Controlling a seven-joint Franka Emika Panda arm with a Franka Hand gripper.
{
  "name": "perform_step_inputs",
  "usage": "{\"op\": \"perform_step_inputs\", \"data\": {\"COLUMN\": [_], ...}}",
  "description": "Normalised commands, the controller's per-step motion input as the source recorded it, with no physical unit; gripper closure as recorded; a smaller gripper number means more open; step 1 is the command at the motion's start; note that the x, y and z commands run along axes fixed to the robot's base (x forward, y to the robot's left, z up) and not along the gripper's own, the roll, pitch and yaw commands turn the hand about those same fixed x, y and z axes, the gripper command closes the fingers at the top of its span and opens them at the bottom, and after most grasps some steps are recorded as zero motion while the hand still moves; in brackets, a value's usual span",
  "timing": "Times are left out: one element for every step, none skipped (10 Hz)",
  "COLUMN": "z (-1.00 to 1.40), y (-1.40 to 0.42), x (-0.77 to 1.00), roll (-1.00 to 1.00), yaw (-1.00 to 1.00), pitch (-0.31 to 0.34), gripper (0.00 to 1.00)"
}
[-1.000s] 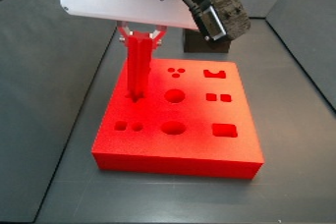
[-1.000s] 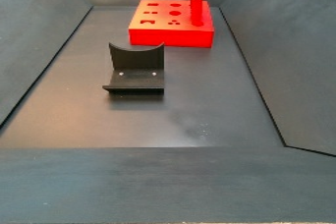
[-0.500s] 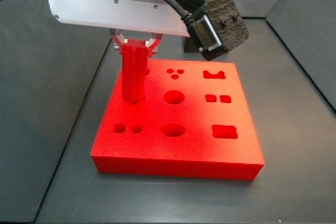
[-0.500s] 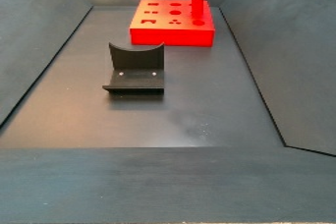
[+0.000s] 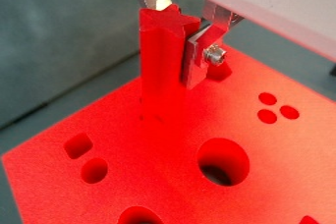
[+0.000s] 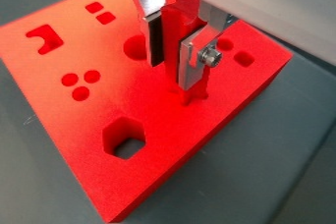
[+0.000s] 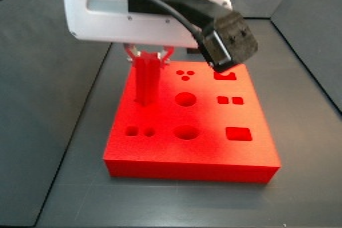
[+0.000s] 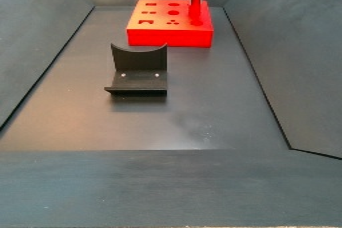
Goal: Pick up the star object. Move up. Move to above the board. Insert the star object.
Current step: Insert the star object.
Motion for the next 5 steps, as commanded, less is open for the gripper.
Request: {"op": "perform_step_inputs", "data": {"z": [-0.63, 0.0, 0.0, 0.0, 0.0], "y": [0.0, 0.05, 0.0, 0.05, 0.0], "x": [-0.39, 0.05, 0.0, 0.0, 0.0], "roll": [0.16, -0.05, 0.0, 0.0, 0.0], "yaw": [0.0, 0.0, 0.0, 0.0, 0.0], "pitch": [-0.3, 0.09, 0.01, 0.0, 0.0], "gripper": [1.0, 1.0, 1.0, 1.0, 1.0]}}
